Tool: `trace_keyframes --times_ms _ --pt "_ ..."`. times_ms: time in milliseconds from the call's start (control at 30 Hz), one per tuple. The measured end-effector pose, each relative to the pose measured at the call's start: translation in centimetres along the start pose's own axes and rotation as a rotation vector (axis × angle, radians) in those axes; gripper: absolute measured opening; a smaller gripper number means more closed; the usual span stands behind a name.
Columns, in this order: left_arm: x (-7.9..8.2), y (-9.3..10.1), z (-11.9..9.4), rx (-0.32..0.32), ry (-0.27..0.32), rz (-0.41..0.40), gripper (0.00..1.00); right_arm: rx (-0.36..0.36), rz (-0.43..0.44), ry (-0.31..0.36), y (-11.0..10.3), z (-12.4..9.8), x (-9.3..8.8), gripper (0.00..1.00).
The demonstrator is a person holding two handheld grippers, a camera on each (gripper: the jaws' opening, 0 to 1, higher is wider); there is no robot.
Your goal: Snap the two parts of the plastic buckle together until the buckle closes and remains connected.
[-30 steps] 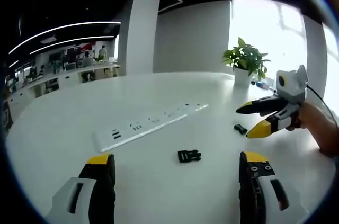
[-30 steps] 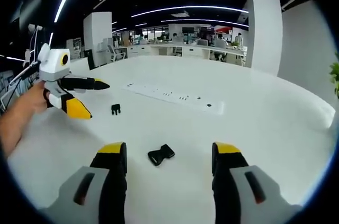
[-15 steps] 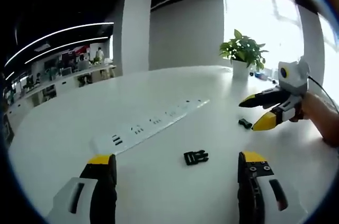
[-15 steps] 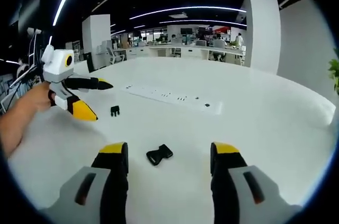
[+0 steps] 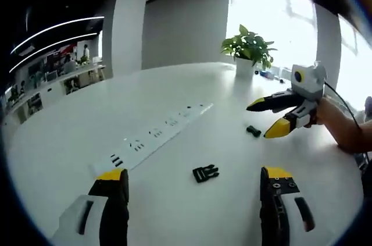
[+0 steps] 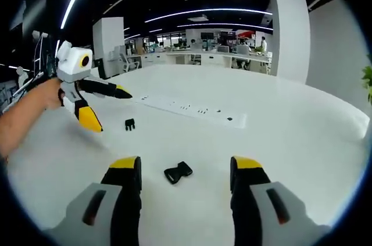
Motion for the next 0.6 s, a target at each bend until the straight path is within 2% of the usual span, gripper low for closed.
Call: trace_keyframes --times_ms 100,200,300,333,400,467,533,600 --pt "-0.2 -0.7 0.1 0.0 -0.056 0.074 0.92 0.001 0.001 0.005 0.0 -0.1 0.1 0.62" --pt "0.0 -0.8 0.1 -0.009 -0.09 0.102 0.92 0.003 0.004 0.006 0.0 -0.1 0.2 0.62" --pt "0.4 -1.3 0.4 0.012 -0.107 0.166 0.89 0.003 0.003 0.004 -0.1 -0.1 0.1 0.62" --pt "0.5 -1.4 0.7 0.018 -0.11 0.22 0.89 0.001 0.002 0.004 0.0 -0.2 0.1 0.61" --pt "0.5 -1.2 1.0 0.023 -0.115 0.251 0.89 -0.003 0.003 0.009 0.2 -0.3 0.2 0.61" --pt "0.8 -0.8 1.1 -0.001 -0.115 0.272 0.89 -0.003 0.004 0.012 0.2 -0.3 0.3 0.61" --pt "1.1 0.0 1.1 -0.048 -0.114 0.314 0.93 -0.002 0.004 0.013 0.1 -0.4 0.3 0.61" --pt "1.3 0.4 0.9 -0.064 -0.122 0.337 0.97 -0.001 0.006 0.016 0.1 -0.4 0.3 0.6"
Point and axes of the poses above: the point that each gripper's makers call its tool centre point, and the gripper's own axes: z roughly forward along the fingers, y roughly to its right, x roughly out of its top, the point moved 1 cm from there along -z, roughly backward along the fingers, and after that the axes turned 9 degrees about x, right-handed, at the moved point
